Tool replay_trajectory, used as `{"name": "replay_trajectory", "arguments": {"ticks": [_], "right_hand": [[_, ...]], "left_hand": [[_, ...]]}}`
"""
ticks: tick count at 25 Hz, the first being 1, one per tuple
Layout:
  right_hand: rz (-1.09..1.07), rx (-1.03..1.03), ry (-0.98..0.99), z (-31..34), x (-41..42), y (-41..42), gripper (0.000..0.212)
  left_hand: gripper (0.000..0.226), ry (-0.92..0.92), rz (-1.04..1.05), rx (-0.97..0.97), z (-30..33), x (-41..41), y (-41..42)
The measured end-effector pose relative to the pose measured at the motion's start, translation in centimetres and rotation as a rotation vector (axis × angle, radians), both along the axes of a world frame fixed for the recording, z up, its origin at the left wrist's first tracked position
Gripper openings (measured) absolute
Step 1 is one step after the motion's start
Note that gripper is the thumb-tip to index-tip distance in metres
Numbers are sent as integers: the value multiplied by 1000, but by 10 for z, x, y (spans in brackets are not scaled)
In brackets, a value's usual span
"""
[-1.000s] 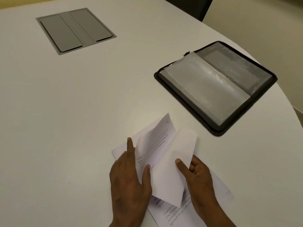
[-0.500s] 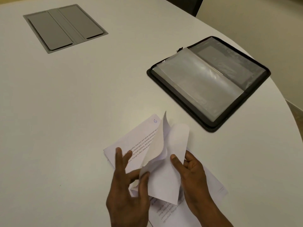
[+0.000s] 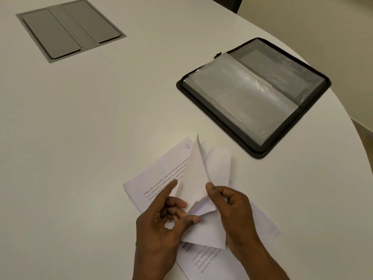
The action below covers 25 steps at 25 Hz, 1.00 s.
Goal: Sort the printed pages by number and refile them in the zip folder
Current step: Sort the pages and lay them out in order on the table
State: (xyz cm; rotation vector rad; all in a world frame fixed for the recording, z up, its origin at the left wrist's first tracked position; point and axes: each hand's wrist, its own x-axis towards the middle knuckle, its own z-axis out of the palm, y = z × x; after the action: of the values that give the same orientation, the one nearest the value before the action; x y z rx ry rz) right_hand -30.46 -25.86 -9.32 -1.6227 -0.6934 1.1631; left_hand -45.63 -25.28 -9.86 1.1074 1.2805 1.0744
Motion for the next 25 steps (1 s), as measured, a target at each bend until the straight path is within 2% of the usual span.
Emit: {"name": "replay_trajectory", "arguments": {"ticks": [4, 8, 11, 13, 14, 16, 19, 21, 23, 24, 25], "right_hand": [[23, 0, -32, -6, 5, -4, 26], [14, 39, -47, -13, 10, -12, 18], [-4, 46, 11, -24, 13, -17, 36], [17, 63, 14, -26, 13, -20, 55], [37, 77, -4, -27, 13, -20, 56], [85, 82, -30, -23, 13, -20, 44], [60, 9, 2, -23, 12, -18, 34], [10, 16, 24, -27, 12, -18, 26], [-6, 9, 84, -29, 13, -19, 65], [4, 9, 86, -31, 14, -19, 74], [8, 14, 66, -31, 14, -18, 71]], "left_hand": [[57, -130, 125, -71, 1, -2, 5], [33, -327, 436, -226, -1, -8, 15], [15, -508, 645, -352, -5, -21, 21], [14, -549, 642, -358, -5, -25, 21], [13, -531, 606, -333, -4, -24, 20], [13, -367, 479, -202, 0, -21, 12], [11, 93, 112, 270, 0, -14, -11], [13, 389, -142, 487, -4, -9, -23], [14, 574, -394, 659, -18, -8, -28], [16, 637, -496, 712, -22, -8, -27], [19, 653, -548, 675, -20, -10, -23]]}}
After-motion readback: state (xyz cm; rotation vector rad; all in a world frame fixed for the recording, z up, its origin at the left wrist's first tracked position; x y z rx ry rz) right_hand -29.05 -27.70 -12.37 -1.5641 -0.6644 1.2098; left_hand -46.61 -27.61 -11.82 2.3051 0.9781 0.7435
